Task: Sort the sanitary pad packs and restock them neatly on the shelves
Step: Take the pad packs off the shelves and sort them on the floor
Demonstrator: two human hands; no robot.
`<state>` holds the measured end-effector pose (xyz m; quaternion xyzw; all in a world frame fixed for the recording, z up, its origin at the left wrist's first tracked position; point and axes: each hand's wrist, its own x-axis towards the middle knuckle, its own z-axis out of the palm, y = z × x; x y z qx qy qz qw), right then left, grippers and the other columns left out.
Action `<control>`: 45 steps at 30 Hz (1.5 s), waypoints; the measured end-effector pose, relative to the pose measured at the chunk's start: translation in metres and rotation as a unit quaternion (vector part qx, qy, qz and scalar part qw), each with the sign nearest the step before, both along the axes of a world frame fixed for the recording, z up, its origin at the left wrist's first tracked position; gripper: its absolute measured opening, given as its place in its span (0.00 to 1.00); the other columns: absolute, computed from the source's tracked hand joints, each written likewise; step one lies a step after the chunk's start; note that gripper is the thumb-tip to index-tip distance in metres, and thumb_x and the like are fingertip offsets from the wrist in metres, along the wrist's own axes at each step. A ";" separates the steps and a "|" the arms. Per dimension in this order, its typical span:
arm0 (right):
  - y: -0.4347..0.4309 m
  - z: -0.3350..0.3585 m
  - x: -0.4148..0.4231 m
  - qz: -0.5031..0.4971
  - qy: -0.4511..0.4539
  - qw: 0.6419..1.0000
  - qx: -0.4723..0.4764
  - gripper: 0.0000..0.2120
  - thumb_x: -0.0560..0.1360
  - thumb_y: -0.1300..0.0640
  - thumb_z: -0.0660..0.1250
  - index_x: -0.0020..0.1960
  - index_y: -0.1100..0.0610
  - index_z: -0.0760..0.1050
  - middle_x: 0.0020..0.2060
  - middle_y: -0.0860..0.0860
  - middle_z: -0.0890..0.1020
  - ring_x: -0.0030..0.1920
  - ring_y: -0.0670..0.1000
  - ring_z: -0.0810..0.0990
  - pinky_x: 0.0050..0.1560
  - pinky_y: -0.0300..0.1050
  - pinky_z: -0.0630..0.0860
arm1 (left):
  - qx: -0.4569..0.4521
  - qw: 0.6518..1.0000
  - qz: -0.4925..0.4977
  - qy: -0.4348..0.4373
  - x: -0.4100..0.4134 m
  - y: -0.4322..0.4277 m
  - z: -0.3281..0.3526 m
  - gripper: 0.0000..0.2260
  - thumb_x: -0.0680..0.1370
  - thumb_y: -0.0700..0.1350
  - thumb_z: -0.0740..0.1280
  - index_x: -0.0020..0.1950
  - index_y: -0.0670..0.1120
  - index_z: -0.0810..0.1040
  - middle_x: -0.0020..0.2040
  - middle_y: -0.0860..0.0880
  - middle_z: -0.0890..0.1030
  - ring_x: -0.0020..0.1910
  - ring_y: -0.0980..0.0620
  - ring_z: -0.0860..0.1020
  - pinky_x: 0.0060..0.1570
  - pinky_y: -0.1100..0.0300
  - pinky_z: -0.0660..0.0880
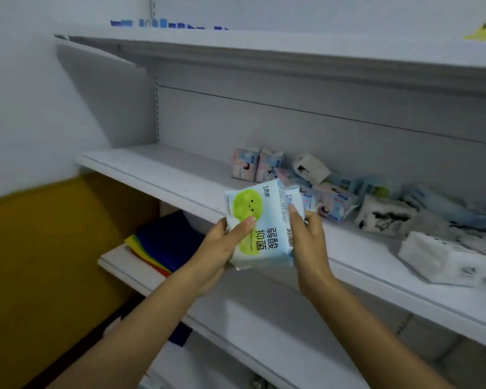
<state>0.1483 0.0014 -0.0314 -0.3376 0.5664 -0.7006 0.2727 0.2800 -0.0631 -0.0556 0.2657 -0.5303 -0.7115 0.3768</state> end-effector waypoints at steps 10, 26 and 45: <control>0.016 -0.046 0.113 0.251 0.098 0.962 0.044 0.29 0.66 0.54 0.79 0.61 0.51 0.68 0.54 0.47 0.81 0.50 0.46 0.82 0.47 0.43 0.81 | -0.027 0.976 0.208 -0.057 0.135 0.058 -0.036 0.28 0.68 0.53 0.72 0.65 0.46 0.70 0.57 0.47 0.82 0.54 0.49 0.82 0.55 0.51 0.78; -0.091 -0.074 0.322 0.379 0.181 0.907 0.018 0.19 0.77 0.58 0.68 0.66 0.52 0.70 0.57 0.44 0.79 0.52 0.38 0.80 0.43 0.35 0.78 | 0.049 0.943 0.326 -0.053 0.353 -0.020 -0.067 0.22 0.74 0.44 0.72 0.64 0.48 0.68 0.56 0.51 0.79 0.44 0.57 0.82 0.30 0.66 0.77; -0.206 -0.515 0.427 0.393 0.163 0.883 0.201 0.10 0.77 0.57 0.67 0.57 0.55 0.71 0.49 0.47 0.80 0.44 0.38 0.81 0.37 0.34 0.77 | 0.223 0.908 0.329 -0.131 0.457 -0.123 -0.520 0.42 0.57 0.58 0.81 0.65 0.45 0.71 0.58 0.45 0.81 0.51 0.48 0.83 0.46 0.50 0.82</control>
